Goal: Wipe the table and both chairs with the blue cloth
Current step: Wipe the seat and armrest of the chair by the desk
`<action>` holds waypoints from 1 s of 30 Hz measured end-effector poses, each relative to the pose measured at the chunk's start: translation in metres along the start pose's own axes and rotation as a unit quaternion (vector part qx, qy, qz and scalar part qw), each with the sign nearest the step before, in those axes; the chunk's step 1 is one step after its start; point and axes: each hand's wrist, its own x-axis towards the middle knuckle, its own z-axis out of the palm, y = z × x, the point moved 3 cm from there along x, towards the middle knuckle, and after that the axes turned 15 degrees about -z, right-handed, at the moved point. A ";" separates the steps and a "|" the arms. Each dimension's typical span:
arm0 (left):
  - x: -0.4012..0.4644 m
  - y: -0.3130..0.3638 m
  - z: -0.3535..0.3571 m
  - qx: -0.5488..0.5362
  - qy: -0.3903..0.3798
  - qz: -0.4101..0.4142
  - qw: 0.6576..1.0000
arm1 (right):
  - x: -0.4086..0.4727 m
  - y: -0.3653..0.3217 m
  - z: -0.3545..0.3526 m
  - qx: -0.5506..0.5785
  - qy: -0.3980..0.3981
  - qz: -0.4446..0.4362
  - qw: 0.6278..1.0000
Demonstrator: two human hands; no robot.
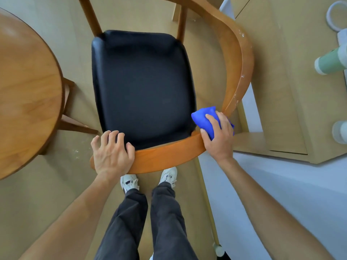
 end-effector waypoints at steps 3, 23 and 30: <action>0.000 0.001 -0.001 0.006 -0.003 -0.002 1.000 | -0.034 -0.062 0.013 0.017 0.022 -0.013 1.000; 0.000 -0.001 -0.001 0.010 -0.014 -0.002 1.000 | -0.022 -0.060 0.014 0.007 0.024 -0.008 1.000; 0.001 0.005 -0.002 0.009 -0.014 0.027 0.999 | -0.048 -0.162 0.038 0.064 -0.016 -0.179 0.982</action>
